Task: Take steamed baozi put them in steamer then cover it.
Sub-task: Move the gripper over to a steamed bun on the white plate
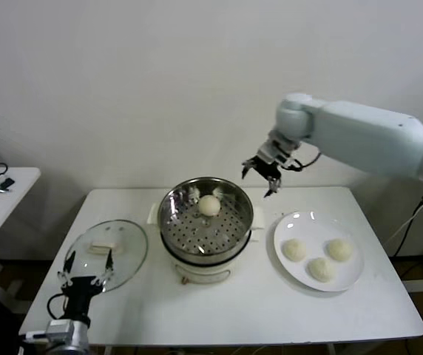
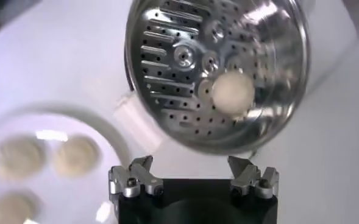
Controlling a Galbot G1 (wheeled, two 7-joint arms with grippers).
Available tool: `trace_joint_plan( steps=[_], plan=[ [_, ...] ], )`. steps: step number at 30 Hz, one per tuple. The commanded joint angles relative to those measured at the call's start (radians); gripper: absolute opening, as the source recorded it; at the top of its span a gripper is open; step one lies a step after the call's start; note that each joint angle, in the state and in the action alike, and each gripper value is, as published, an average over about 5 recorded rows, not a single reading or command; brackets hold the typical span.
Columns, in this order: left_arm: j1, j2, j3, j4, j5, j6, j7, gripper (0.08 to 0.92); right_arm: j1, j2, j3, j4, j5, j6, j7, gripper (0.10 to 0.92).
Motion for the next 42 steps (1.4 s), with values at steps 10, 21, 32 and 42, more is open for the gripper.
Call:
trace_joint_plan(
  steps=[10,21,32,42],
  plan=[
    [0.015,-0.003,-0.008,-0.019,-0.005,0.005,-0.009,0.823,-0.207,-0.173,0.009,-0.054,0.09,-0.261,-0.01,0.823],
    [0.007,-0.005,-0.005,-0.013,-0.011,0.006,-0.043,0.823,-0.407,-0.144,0.176,-0.092,-0.146,-0.248,0.01,0.823],
    [0.002,-0.004,-0.006,0.0,-0.012,0.009,-0.043,0.823,-0.487,-0.107,0.228,-0.12,-0.161,-0.251,0.033,0.823],
    [0.004,-0.003,-0.009,0.01,-0.013,0.007,-0.043,0.823,-0.504,-0.08,0.23,-0.154,-0.165,-0.246,0.028,0.823]
  ],
)
